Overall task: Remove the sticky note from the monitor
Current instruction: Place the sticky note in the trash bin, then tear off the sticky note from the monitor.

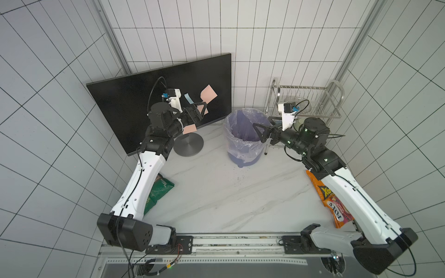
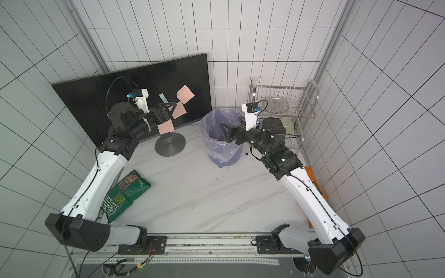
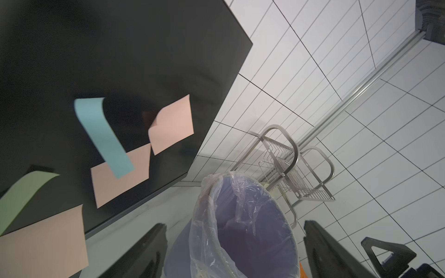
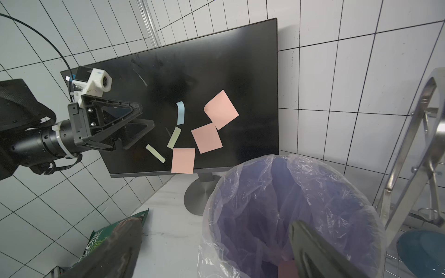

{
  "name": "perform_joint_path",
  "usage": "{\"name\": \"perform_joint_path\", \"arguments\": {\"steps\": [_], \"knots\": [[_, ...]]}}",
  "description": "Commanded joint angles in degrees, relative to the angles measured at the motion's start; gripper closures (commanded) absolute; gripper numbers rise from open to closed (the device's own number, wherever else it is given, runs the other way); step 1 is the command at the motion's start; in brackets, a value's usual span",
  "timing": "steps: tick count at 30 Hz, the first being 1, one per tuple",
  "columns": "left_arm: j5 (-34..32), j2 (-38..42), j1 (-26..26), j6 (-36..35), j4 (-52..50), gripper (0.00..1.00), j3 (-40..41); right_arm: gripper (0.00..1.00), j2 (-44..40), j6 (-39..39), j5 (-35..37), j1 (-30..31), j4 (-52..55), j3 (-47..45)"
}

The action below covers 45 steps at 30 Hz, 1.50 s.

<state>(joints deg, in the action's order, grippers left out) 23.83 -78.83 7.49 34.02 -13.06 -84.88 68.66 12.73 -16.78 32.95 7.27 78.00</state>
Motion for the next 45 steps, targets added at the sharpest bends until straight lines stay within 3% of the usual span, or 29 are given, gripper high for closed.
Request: {"name": "perform_joint_path", "arguments": {"steps": [1, 14, 36, 45], "knots": [[2.2, -1.7, -2.3, 3.6, 2.4, 0.11, 1.3, 0.01, 0.2, 1.4, -1.2, -0.4, -2.1, -0.7], [0.3, -10.0, -4.1, 13.1, 11.7, 0.14, 0.5, 0.01, -0.5, 1.8, -1.0, -0.5, -1.8, -1.2], [-2.2, -16.9, -4.5, 15.3, 15.1, 0.48, -4.3, 0.01, -0.4, 1.2, 0.0, -0.8, -1.2, -1.0], [-3.7, -17.4, -4.5, 14.4, 13.7, 0.73, -5.9, 0.01, -0.4, 1.4, -0.2, -1.0, -1.5, -1.5]]}}
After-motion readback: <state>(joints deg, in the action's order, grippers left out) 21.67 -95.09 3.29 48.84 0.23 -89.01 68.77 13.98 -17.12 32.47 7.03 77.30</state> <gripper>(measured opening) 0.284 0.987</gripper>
